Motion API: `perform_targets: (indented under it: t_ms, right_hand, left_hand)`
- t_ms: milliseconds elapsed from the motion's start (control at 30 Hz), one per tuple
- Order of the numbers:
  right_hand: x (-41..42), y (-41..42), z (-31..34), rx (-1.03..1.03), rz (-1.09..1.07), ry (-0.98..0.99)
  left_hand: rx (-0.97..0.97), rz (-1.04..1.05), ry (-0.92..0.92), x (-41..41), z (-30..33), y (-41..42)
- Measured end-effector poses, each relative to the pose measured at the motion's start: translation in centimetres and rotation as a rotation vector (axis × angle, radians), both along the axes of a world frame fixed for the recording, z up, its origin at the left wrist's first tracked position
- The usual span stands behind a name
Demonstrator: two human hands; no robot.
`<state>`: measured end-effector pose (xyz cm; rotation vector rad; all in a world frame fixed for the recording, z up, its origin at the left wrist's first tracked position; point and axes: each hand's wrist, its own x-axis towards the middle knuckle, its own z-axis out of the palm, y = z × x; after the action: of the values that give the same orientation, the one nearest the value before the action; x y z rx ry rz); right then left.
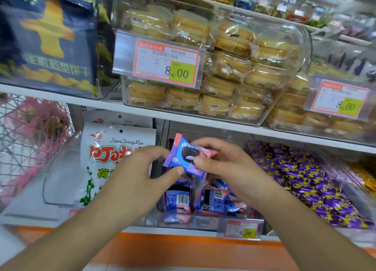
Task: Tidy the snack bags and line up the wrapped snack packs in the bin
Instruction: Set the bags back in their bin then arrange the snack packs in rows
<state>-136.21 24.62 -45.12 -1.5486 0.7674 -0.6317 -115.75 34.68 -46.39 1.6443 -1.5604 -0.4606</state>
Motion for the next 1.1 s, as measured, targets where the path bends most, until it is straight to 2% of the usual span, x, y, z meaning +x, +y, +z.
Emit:
perform_targets:
  t_ms: [100, 233, 300, 400, 633, 900, 1100]
  right_hand:
    - [-1.0, -1.5, -0.6, -0.097, -0.171, 0.061]
    - [-2.8, -4.7, -3.6, -0.422, -0.447, 0.455]
    - [-3.1, -5.5, -4.7, -0.539, -0.455, 0.626]
    - [-2.3, -6.4, -5.8, -0.628, -0.386, 0.748]
    - [0.2, -8.2, -7.6, -0.653, -0.379, 0.726]
    - [0.6, -8.7, -8.8, -0.675, -0.311, 0.894]
    - [-0.4, -8.6, -6.1, -0.495, -0.388, 0.711]
  left_hand:
    - [0.024, -0.004, -0.209, 0.5, -0.4, -0.1]
    - [0.098, -0.012, -0.392, 1.2, -1.3, -0.3]
    - [0.109, -0.022, -0.408, 1.1, -1.5, -0.3]
    - [0.088, -0.018, -0.418, 0.8, -1.4, -0.3]
    - [0.06, 0.005, -0.428, 0.8, -1.9, -0.4]
    - [0.061, 0.012, -0.422, 0.9, -2.5, -0.5]
    - [0.083, -0.006, -0.422, 0.9, -2.1, -0.5]
